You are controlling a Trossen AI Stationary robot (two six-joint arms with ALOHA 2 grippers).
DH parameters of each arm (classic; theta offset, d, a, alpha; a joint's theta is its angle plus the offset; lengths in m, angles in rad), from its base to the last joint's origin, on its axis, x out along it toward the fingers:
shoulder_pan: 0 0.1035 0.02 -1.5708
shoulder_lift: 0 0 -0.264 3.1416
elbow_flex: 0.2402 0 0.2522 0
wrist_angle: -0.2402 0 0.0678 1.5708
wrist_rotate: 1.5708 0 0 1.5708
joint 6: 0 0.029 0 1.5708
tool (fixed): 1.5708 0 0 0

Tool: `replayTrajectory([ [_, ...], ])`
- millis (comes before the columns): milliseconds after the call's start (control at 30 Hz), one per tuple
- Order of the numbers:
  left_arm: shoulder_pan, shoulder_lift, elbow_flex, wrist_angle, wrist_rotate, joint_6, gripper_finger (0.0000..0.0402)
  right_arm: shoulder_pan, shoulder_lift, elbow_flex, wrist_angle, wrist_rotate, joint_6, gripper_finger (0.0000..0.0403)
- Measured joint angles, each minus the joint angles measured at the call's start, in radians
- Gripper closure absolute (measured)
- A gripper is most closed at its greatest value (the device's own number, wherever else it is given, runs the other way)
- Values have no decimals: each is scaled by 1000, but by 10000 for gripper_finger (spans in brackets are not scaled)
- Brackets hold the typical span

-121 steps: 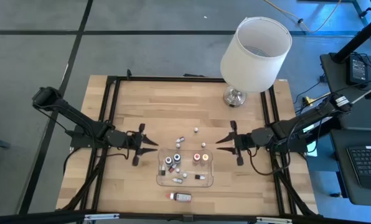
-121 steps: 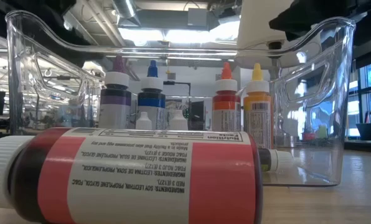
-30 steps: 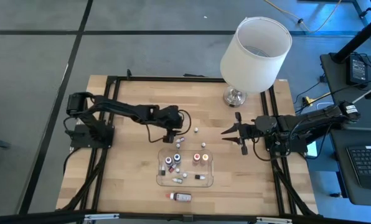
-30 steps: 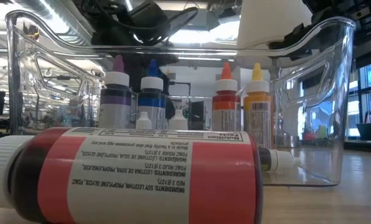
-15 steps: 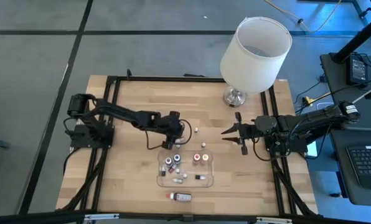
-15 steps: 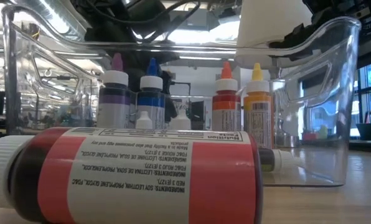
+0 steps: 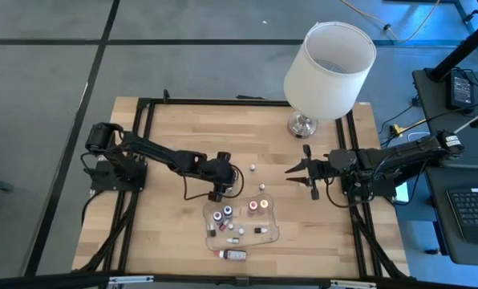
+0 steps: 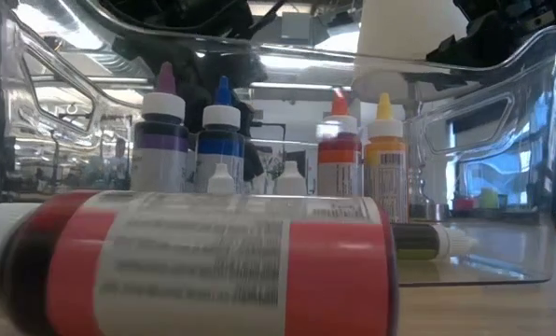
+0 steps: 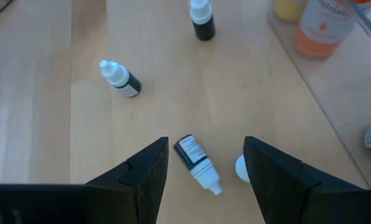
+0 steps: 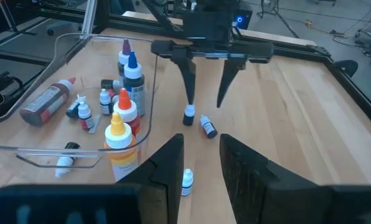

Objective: Pick & Place food coloring
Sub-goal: Put the small white food coloring bottle into the container

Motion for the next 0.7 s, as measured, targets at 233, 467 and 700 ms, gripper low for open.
replayTrajectory([
  [233,-31,0,0,-1,7,-72,196,0,0,0,0,0,0,296],
  [467,-29,0,-1,-26,47,-94,194,0,0,0,0,0,0,296],
  [700,-22,-1,-21,-31,50,-116,197,0,0,0,0,0,0,296],
])
